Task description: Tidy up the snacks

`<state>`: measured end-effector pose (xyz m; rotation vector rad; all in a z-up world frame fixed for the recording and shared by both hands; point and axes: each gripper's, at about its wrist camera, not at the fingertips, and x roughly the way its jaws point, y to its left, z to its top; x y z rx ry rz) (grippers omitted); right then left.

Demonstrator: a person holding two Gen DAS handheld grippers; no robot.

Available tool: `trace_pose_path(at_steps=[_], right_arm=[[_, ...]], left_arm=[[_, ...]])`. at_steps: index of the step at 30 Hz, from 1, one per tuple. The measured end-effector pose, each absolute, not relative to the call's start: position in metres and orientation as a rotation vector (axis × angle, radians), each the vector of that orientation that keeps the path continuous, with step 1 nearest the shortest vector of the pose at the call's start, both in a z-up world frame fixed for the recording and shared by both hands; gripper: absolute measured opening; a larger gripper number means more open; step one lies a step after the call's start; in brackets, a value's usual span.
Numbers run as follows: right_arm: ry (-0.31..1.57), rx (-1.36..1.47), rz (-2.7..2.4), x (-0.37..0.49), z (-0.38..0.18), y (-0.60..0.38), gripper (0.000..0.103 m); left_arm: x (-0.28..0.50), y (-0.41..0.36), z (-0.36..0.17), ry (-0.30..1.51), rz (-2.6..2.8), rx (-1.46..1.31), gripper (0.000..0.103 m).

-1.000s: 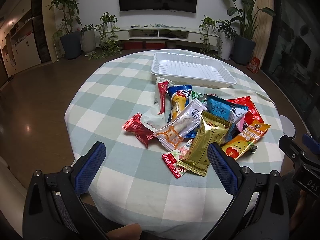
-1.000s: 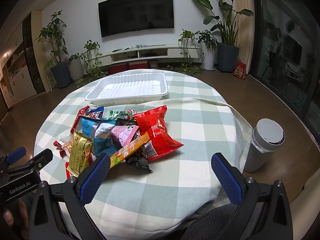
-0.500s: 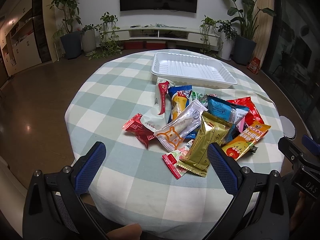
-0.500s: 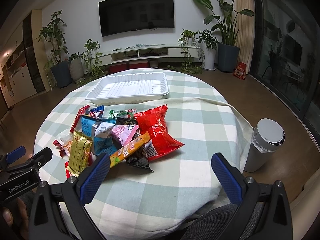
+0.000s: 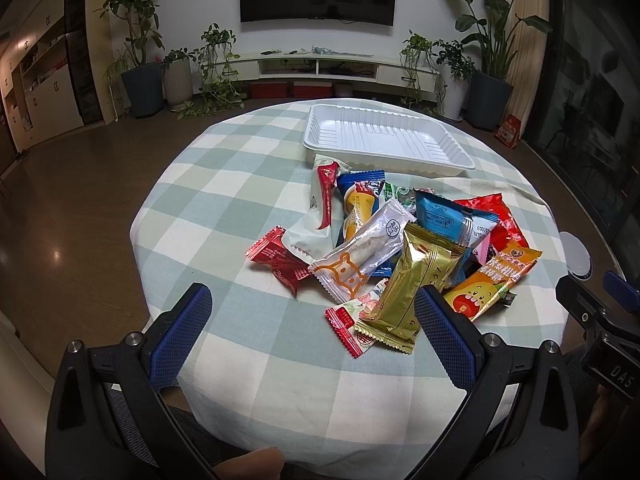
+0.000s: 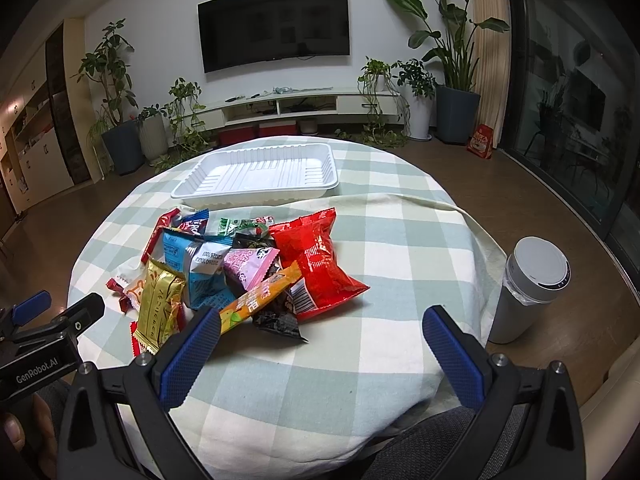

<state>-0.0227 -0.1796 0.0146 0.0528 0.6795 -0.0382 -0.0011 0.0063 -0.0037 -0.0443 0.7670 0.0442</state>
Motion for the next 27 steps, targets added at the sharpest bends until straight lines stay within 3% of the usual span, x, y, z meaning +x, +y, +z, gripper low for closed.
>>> trace_pose_path(at_steps=[27], right_arm=[[0.681, 0.053, -0.038, -0.0225, 0.0148, -0.1815, 0.103]], left_arm=[[0.0, 0.0102, -0.0075, 0.776, 0.04, -0.056, 0.102]])
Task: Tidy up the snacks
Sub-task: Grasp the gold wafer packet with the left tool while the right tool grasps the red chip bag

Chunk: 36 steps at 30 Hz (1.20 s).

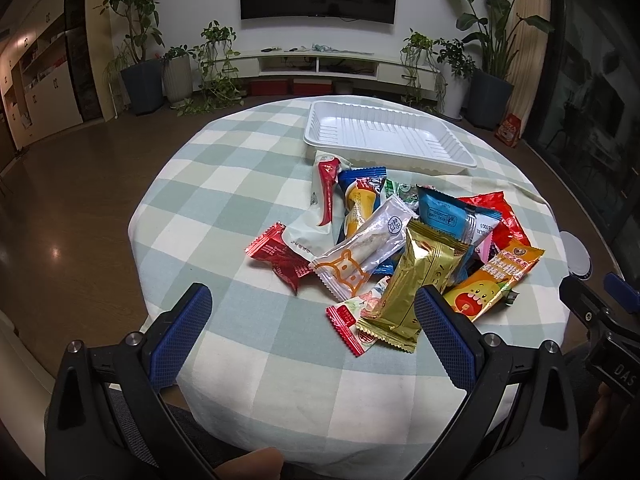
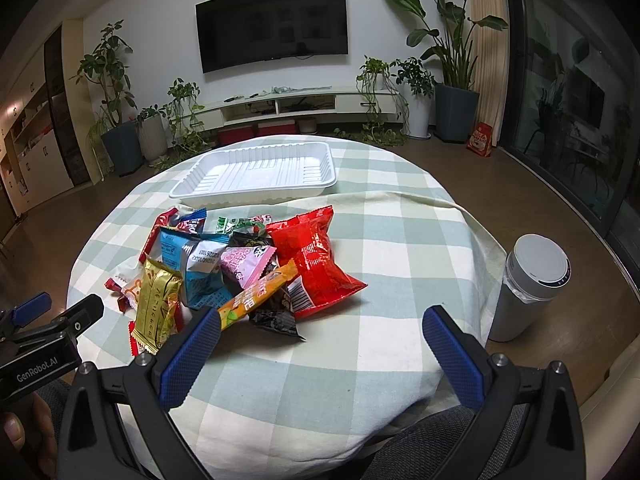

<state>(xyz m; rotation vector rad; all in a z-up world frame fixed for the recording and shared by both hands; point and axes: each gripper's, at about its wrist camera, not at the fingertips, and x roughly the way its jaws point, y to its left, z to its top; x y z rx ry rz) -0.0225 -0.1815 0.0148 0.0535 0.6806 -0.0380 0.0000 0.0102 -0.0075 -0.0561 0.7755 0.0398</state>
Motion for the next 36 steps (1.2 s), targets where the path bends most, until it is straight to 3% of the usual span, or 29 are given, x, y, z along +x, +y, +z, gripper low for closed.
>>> trace_pose_path(at_steps=[9, 14, 18, 21, 23, 31, 34, 36], right_arm=[[0.663, 0.073, -0.032, -0.025, 0.013, -0.186, 0.103], [0.655, 0.088, -0.008, -0.016, 0.008, -0.199, 0.103], [0.689, 0.19, 0.048, -0.003, 0.007, -0.214, 0.103], [0.742, 0.228, 0.115, 0.009, 0.007, -0.221, 0.103], [0.751, 0.223, 0.11, 0.014, 0.007, -0.225, 0.103], [0.754, 0.192, 0.098, 0.039, 0.001, -0.236, 0.099], [0.773, 0.158, 0.135, 0.047, -0.005, -0.232, 0.093], [0.77, 0.143, 0.13, 0.049, -0.008, -0.231, 0.092]], left_arm=[[0.009, 0.012, -0.015, 0.813, 0.042, -0.029, 0.103], [0.013, 0.038, -0.025, 0.835, -0.116, -0.161, 0.103], [-0.001, 0.028, -0.02, 0.674, -0.095, 0.03, 0.103], [0.026, 0.038, -0.027, 0.873, -0.065, -0.031, 0.103], [0.033, 0.049, -0.022, 0.851, -0.077, -0.111, 0.103], [0.05, -0.019, -0.027, 0.865, -0.268, 0.069, 0.103], [0.05, -0.045, -0.034, 0.848, -0.314, 0.16, 0.102], [0.055, -0.05, -0.037, 0.851, -0.355, 0.152, 0.097]])
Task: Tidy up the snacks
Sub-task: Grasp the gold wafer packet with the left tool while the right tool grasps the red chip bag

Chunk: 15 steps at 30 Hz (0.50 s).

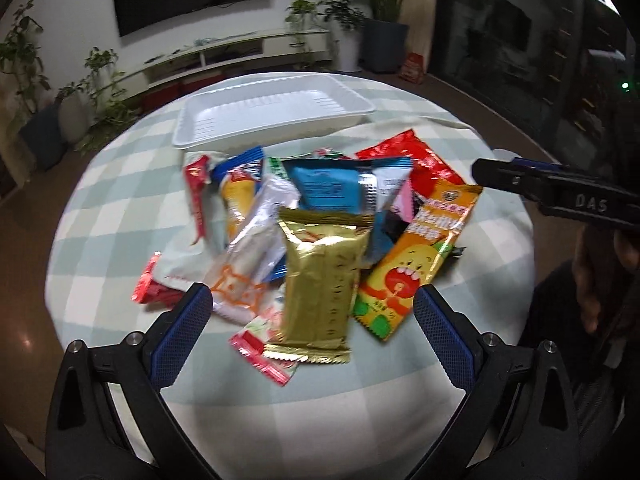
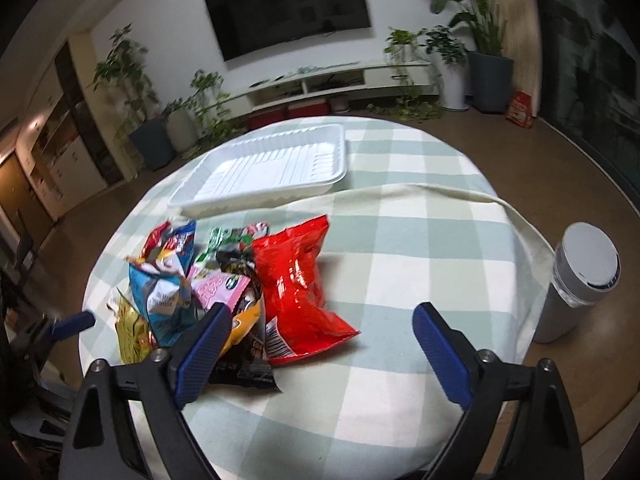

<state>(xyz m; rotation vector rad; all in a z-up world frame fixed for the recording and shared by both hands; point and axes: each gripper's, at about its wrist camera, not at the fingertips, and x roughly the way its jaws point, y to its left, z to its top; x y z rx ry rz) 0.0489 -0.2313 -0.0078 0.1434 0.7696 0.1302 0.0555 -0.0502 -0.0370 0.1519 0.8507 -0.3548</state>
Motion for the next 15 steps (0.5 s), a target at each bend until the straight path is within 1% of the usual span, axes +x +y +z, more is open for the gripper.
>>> trace_pose_path(at_steps=[1, 2, 3, 4, 5, 6, 14, 15], right_arm=[[0.767, 0.145, 0.121, 0.05, -0.009, -0.233, 0.092], [0.764, 0.153, 0.114, 0.05, -0.009, -0.235, 0.091], [0.759, 0.167, 0.116, 0.05, -0.008, -0.237, 0.091], [0.753, 0.173, 0.117, 0.05, -0.008, -0.239, 0.091], [0.746, 0.175, 0.114, 0.05, -0.008, -0.24, 0.091], [0.743, 0.176, 0.111, 0.05, -0.008, -0.24, 0.091], [0.748, 0.166, 0.125, 0.051, -0.009, -0.24, 0.091], [0.751, 0.159, 0.126, 0.051, -0.009, -0.24, 0.091]], left_arm=[[0.059, -0.051, -0.038, 0.85, -0.358, 0.147, 0.093], [0.063, -0.052, -0.04, 0.847, -0.35, 0.151, 0.08], [0.068, -0.051, -0.043, 0.851, -0.337, 0.158, 0.063], [0.072, -0.052, -0.047, 0.862, -0.327, 0.162, 0.055], [0.075, -0.051, -0.049, 0.869, -0.325, 0.157, 0.04], [0.078, -0.051, -0.053, 0.879, -0.316, 0.155, 0.035], [0.069, -0.048, -0.056, 0.877, -0.303, 0.19, 0.035], [0.068, -0.047, -0.056, 0.878, -0.306, 0.186, 0.032]])
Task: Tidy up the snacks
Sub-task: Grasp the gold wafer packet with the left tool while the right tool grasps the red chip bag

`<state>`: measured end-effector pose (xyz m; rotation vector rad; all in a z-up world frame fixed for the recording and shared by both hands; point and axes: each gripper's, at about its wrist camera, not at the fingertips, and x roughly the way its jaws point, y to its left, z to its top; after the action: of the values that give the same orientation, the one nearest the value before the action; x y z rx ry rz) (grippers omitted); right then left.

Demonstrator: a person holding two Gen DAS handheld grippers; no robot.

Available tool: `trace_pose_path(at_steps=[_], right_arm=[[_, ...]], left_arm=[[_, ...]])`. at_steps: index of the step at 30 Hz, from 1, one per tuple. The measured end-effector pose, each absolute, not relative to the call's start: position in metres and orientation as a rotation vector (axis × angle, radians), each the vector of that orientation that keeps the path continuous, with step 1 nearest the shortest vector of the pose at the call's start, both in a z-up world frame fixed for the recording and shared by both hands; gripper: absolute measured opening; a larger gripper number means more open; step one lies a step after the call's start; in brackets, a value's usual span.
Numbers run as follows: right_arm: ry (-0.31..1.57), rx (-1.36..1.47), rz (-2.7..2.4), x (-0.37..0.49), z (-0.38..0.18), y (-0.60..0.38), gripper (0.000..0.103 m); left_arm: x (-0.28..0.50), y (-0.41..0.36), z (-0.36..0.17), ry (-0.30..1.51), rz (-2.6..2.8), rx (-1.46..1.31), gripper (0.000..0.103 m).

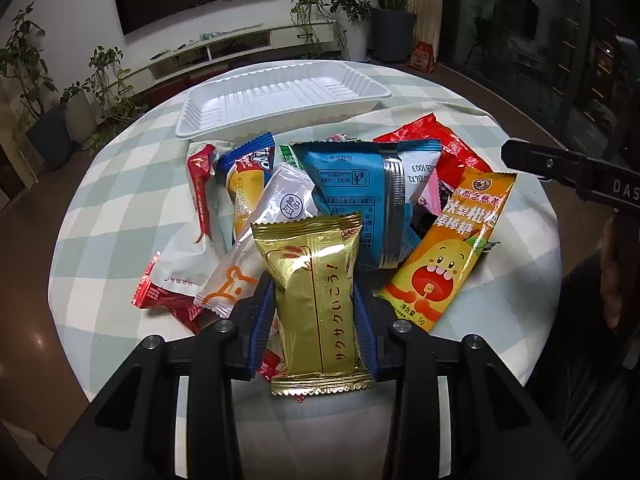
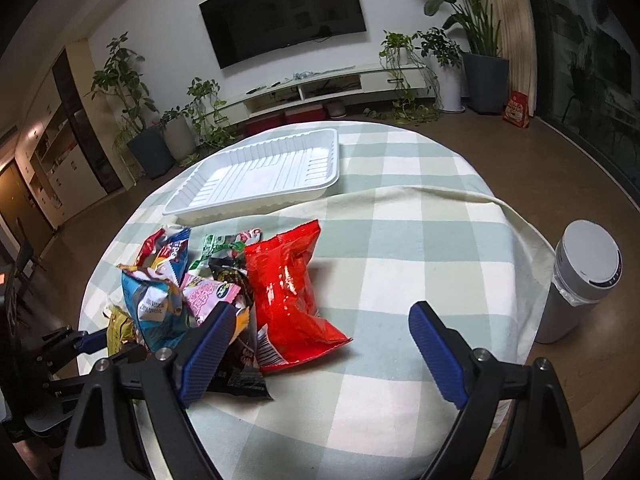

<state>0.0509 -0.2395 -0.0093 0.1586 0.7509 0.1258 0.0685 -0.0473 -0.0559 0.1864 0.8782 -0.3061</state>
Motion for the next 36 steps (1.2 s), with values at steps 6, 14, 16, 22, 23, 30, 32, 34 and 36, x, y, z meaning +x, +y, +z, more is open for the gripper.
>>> trace_pose_path(at_steps=[6, 14, 16, 22, 23, 30, 32, 34, 36], right_arm=[[0.764, 0.162, 0.14, 0.051, -0.011, -0.237, 0.09], [0.845, 0.074, 0.176, 0.066, -0.011, -0.228, 0.076], [0.852, 0.059, 0.196, 0.072, -0.008, -0.228, 0.075], [0.919, 0.008, 0.26, 0.1, -0.008, -0.22, 0.075], [0.935, 0.008, 0.269, 0.103, -0.01, -0.22, 0.075], [1.057, 0.035, 0.336, 0.131, -0.035, -0.208, 0.074], [1.06, 0.035, 0.34, 0.137, -0.039, -0.206, 0.073], [1.071, 0.044, 0.317, 0.143, -0.043, -0.21, 0.065], [1.098, 0.043, 0.319, 0.146, -0.05, -0.211, 0.063]], left_arm=[[0.062, -0.043, -0.054, 0.882, -0.338, 0.158, 0.029], [0.051, -0.033, -0.042, 0.861, -0.376, 0.107, 0.029], [0.049, -0.029, -0.039, 0.856, -0.376, 0.097, 0.029], [0.042, -0.019, -0.034, 0.839, -0.399, 0.054, 0.029], [0.042, -0.017, -0.033, 0.836, -0.401, 0.047, 0.029], [0.04, -0.006, -0.035, 0.833, -0.406, 0.013, 0.029], [0.041, -0.004, -0.036, 0.835, -0.407, 0.008, 0.029], [0.041, -0.004, -0.038, 0.839, -0.41, 0.003, 0.029], [0.042, -0.003, -0.04, 0.842, -0.412, -0.003, 0.029]])
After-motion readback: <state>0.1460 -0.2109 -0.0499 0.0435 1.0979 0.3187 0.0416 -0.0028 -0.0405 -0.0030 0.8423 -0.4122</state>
